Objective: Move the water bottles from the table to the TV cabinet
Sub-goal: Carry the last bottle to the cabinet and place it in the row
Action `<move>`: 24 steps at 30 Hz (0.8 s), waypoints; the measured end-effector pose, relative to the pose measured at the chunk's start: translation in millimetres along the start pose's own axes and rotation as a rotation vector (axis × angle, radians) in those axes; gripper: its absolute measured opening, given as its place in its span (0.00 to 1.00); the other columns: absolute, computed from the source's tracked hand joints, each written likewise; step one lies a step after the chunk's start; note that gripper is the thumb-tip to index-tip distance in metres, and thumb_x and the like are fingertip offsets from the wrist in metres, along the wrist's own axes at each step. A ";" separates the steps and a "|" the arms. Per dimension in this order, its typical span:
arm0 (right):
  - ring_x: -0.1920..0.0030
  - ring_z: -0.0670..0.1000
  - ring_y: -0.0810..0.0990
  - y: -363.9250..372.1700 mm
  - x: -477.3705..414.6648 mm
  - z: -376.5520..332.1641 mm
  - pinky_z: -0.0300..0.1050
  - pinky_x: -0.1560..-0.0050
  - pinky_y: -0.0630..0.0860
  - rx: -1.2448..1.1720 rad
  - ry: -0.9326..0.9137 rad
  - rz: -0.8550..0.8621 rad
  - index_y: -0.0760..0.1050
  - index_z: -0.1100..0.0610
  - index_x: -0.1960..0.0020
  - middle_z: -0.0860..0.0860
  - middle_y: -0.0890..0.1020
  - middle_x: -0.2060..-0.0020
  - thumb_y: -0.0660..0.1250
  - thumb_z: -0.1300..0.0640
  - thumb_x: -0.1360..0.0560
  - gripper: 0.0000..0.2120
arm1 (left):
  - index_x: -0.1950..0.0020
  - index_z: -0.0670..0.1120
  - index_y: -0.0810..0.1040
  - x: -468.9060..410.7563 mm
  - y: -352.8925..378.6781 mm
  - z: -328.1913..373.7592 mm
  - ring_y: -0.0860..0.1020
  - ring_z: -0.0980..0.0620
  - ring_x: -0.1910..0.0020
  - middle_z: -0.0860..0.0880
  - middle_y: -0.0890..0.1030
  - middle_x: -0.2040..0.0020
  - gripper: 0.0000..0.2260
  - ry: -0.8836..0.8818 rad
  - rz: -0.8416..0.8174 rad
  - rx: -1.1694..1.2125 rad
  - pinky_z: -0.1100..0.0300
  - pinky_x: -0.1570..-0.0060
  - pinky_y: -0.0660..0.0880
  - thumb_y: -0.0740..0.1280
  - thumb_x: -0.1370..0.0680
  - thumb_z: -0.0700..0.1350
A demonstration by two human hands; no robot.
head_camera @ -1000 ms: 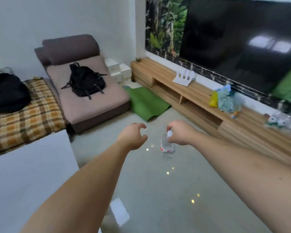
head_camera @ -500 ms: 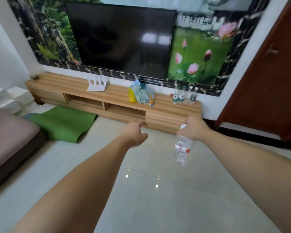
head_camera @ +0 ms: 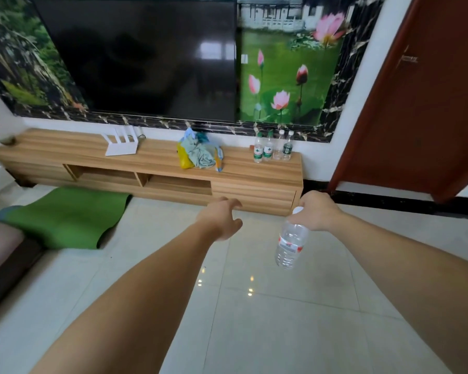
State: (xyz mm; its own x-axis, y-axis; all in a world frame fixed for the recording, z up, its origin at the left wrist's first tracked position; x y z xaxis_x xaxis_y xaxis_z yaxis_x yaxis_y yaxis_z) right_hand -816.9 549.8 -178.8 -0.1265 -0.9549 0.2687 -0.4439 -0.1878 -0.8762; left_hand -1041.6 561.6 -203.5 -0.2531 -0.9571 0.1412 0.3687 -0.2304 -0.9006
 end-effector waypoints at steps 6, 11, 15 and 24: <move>0.71 0.50 0.68 -24.9 -46.8 11.1 0.40 0.75 0.62 -0.030 -0.045 0.004 0.67 0.57 0.72 0.50 0.70 0.70 0.75 0.53 0.39 0.17 | 0.32 0.53 0.70 -51.3 1.2 34.2 0.72 0.45 0.36 0.47 0.71 0.32 0.21 0.003 -0.004 -0.032 0.52 0.40 0.72 0.64 0.25 0.49; 0.62 0.53 0.76 -47.3 -96.3 15.1 0.43 0.67 0.69 -0.021 -0.051 -0.002 0.77 0.61 0.61 0.54 0.77 0.62 0.74 0.53 0.37 0.13 | 0.33 0.54 0.70 -100.9 -6.3 39.5 0.71 0.46 0.35 0.48 0.71 0.33 0.20 0.014 -0.018 -0.079 0.49 0.40 0.72 0.64 0.26 0.49; 0.63 0.53 0.73 -62.1 -146.6 12.3 0.43 0.67 0.68 0.005 -0.034 0.026 0.74 0.61 0.64 0.53 0.75 0.64 0.72 0.52 0.34 0.13 | 0.33 0.54 0.69 -156.8 -12.9 33.5 0.72 0.46 0.37 0.49 0.71 0.34 0.21 0.034 -0.032 -0.066 0.49 0.42 0.73 0.64 0.26 0.49; 0.55 0.55 0.80 -95.8 -269.5 -9.6 0.45 0.61 0.74 -0.001 0.049 0.047 0.78 0.60 0.60 0.56 0.82 0.56 0.74 0.51 0.35 0.13 | 0.32 0.53 0.69 -322.3 -46.4 18.8 0.74 0.45 0.40 0.47 0.71 0.32 0.21 0.138 -0.054 -0.101 0.52 0.43 0.73 0.65 0.25 0.49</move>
State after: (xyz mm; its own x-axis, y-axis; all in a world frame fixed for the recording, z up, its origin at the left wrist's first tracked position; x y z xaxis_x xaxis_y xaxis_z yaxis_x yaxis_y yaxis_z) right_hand -748.7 827.3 -163.4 -0.1905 -0.9502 0.2465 -0.4371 -0.1427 -0.8880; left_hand -960.3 877.5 -199.5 -0.3930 -0.9090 0.1387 0.2613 -0.2550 -0.9310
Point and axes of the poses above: each hand's wrist, its own x-axis away from the middle knuckle, its own y-axis out of the palm, z = x × y, the point moved 3 cm from there along -x, towards the middle knuckle
